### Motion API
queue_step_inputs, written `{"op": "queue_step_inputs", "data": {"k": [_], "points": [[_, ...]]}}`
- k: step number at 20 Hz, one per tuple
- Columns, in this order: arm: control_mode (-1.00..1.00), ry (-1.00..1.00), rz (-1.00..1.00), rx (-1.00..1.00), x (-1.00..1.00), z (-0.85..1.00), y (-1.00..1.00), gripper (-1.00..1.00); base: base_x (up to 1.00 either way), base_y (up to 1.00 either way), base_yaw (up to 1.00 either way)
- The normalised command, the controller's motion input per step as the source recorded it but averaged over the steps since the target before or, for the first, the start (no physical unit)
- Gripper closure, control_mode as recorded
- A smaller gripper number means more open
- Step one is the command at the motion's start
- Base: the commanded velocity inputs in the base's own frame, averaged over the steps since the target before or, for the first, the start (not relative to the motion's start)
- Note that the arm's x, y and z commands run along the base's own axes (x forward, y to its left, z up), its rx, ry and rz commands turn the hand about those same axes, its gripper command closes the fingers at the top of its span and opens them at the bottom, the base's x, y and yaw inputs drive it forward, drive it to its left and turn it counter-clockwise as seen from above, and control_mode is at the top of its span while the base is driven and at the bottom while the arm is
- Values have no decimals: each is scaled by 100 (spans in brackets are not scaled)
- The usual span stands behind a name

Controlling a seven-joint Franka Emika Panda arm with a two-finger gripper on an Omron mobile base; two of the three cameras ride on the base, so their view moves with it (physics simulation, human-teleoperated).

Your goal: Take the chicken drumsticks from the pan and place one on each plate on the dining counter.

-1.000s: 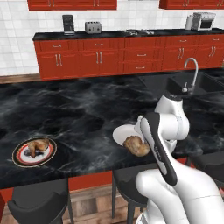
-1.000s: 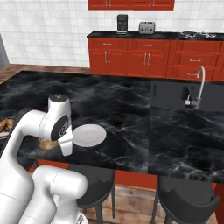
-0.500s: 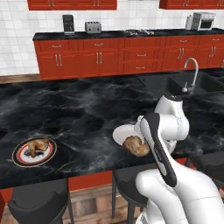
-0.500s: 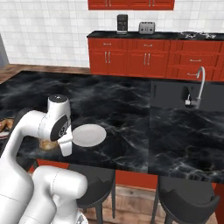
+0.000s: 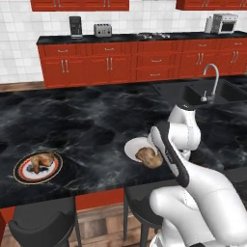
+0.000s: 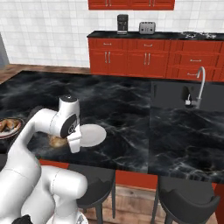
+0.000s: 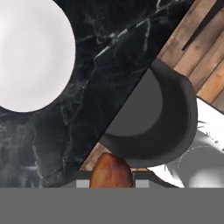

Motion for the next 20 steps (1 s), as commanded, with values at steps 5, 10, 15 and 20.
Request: {"op": "queue_step_inputs", "data": {"k": [5,10,15,20], "points": [[-100,23,2,1,76,-8,-26,100,0,0,0],[-100,20,0,0,86,-19,-13,100,0,0,0],[-100,1,0,0,71,-33,0,100,0,0,0],[-100,-2,0,0,41,-42,0,100,0,0,0]]}}
